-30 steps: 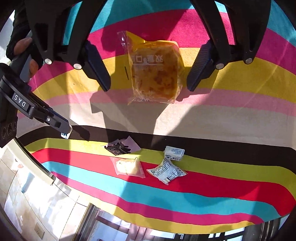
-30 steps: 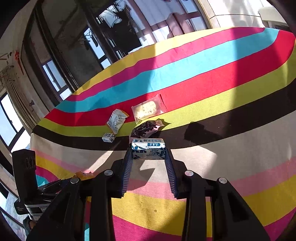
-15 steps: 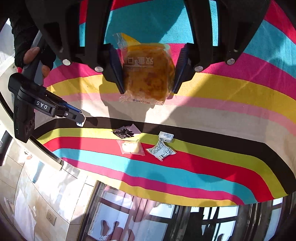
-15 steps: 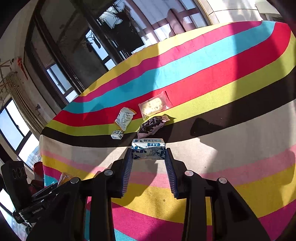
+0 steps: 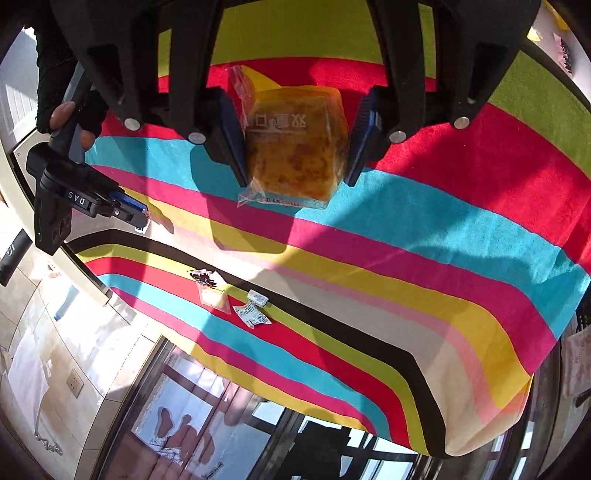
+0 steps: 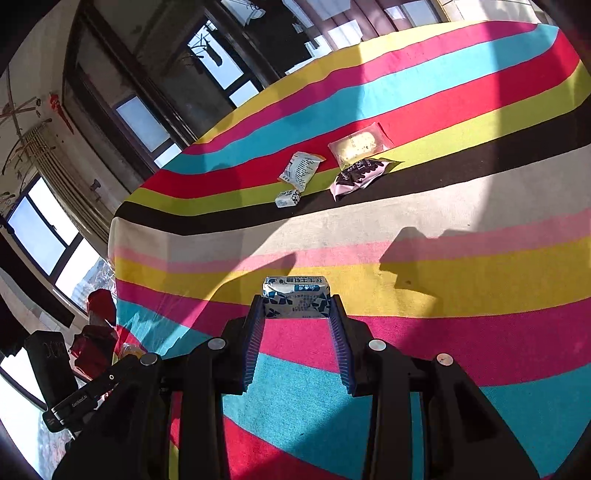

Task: Organize snacks
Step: 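Lift both held snacks off the table and carry them over the white box, then open both tools to drop the snacks into the white box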

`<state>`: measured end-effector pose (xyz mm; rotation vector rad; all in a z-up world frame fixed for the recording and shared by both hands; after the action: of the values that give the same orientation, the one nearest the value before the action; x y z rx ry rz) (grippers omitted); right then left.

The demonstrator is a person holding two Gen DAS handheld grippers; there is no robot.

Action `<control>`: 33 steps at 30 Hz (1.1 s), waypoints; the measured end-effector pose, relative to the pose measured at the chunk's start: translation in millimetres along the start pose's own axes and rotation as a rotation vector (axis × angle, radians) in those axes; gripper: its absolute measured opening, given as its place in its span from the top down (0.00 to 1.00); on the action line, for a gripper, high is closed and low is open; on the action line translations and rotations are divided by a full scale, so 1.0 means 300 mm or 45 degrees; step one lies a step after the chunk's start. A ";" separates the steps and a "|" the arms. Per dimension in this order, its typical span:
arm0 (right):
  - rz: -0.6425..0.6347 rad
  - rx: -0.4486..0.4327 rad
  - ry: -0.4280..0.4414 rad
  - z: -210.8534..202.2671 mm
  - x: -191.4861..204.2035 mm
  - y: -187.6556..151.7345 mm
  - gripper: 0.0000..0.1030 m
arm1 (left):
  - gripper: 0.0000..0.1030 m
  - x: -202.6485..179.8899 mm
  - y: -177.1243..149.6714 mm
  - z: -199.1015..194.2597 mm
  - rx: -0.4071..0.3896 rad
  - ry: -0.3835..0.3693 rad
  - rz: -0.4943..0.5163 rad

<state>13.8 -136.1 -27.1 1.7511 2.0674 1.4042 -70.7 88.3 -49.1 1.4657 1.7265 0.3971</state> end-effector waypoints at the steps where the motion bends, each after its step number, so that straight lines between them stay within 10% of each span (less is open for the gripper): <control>1: -0.006 0.007 0.012 0.001 0.018 -0.008 0.65 | 0.50 0.019 -0.018 -0.018 -0.001 0.007 -0.012; 20: -0.298 0.181 0.138 0.048 0.387 -0.205 0.65 | 0.49 0.382 -0.129 -0.336 -0.176 0.205 -0.254; 33: -0.791 0.519 0.475 0.097 0.909 -0.665 0.65 | 0.49 0.641 -0.356 -0.475 -0.086 0.411 -0.399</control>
<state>-208.0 119.2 -51.1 0.8008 2.9049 1.2286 -245.8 274.3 -107.7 1.1013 2.1374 0.5386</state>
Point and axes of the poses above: each gripper's, at about its wrist camera, not at the fingertips, and z roughly the way its jaws point, x to its left, y to its top, the point moved 10 cm from there along z, roughly the way its jaws point
